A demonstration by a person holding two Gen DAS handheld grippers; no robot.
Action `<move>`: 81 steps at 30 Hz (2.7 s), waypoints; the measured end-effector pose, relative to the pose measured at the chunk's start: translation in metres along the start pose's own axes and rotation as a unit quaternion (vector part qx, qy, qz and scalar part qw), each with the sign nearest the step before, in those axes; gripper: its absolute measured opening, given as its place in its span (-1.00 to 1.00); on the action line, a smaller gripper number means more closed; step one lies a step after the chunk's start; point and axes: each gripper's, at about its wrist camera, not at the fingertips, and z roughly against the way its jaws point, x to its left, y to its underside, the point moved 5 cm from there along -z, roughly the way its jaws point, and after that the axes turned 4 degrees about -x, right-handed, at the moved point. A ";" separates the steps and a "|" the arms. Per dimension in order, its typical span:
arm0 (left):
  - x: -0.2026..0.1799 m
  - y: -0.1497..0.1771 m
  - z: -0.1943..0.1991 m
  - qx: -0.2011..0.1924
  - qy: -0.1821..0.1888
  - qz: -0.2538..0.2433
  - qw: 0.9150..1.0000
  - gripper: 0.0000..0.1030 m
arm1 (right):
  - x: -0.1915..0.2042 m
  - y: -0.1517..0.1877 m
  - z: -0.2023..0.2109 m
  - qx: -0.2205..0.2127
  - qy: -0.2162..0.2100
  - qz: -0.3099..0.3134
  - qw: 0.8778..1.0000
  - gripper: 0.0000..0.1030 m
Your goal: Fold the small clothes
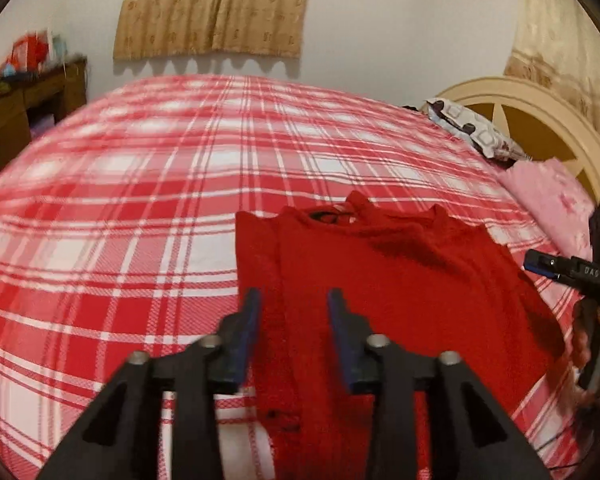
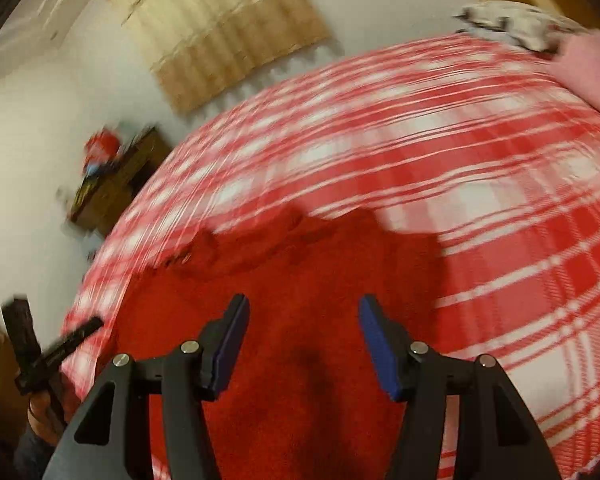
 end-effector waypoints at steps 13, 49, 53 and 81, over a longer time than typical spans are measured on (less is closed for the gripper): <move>0.006 0.006 -0.023 0.016 -0.025 0.003 1.000 0.21 | 0.071 0.011 -0.115 0.111 0.046 0.083 0.989 0.13; 0.016 0.030 -0.009 0.027 -0.025 0.012 0.999 0.37 | 0.112 0.018 -0.140 0.102 0.045 0.083 0.990 0.14; 0.018 0.038 -0.011 0.032 -0.029 0.018 0.999 0.37 | 0.112 0.012 -0.149 0.096 0.067 0.080 0.990 0.14; 0.042 0.038 -0.035 0.064 -0.034 0.071 0.995 0.82 | 0.045 0.056 -0.036 0.046 0.105 0.093 0.989 0.38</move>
